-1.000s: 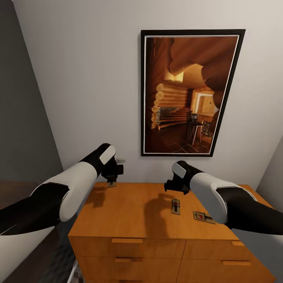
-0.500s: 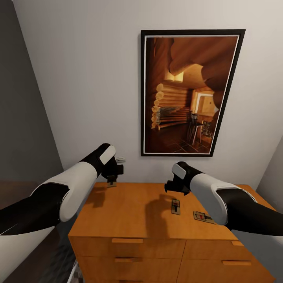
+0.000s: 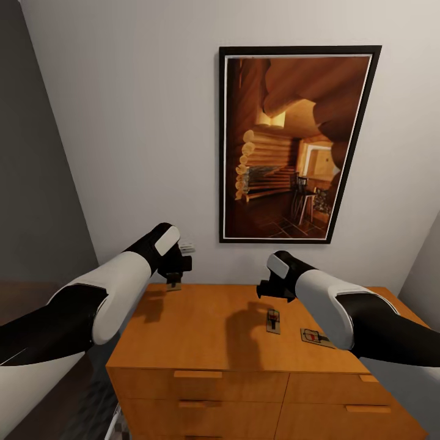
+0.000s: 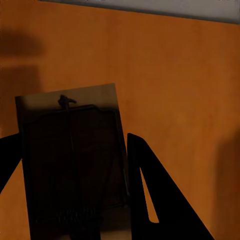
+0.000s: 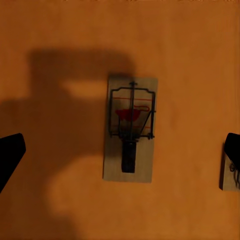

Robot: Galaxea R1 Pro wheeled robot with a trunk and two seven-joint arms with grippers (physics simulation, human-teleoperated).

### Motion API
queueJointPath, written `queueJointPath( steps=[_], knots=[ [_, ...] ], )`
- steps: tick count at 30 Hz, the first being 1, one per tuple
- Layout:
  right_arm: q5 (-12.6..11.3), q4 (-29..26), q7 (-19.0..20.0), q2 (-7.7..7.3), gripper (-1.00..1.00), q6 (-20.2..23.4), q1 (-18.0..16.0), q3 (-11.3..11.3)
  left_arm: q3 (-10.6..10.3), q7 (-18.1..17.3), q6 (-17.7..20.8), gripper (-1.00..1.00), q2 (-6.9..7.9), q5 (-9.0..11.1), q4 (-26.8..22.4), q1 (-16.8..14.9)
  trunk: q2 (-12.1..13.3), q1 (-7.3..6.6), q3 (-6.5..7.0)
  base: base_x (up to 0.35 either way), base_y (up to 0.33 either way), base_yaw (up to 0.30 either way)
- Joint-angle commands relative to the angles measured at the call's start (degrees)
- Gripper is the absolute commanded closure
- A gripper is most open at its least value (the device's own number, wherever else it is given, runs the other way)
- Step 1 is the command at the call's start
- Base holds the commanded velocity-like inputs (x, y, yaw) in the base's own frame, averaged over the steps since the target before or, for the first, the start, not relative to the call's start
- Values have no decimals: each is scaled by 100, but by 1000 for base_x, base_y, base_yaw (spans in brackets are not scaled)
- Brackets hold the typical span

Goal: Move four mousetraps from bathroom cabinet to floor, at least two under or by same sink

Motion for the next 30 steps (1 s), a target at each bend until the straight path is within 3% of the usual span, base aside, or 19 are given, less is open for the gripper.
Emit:
queueJointPath(
  steps=[1,13,30],
  knots=[
    [-55,-1,-54,0,-100,4,-6,4,-48,38,23,100,3,46,-7,-5,-9,2,-11,0,0,0],
    [-41,-2,-47,7,-100,4,-6,4,-48,38,23,100,2,46,-8,-5,-9,2,-11,-3,0,0],
    [-27,-10,-47,3,-100,4,-6,4,-50,38,23,100,2,47,-8,-5,-9,2,-11,-93,0,0]
  ],
)
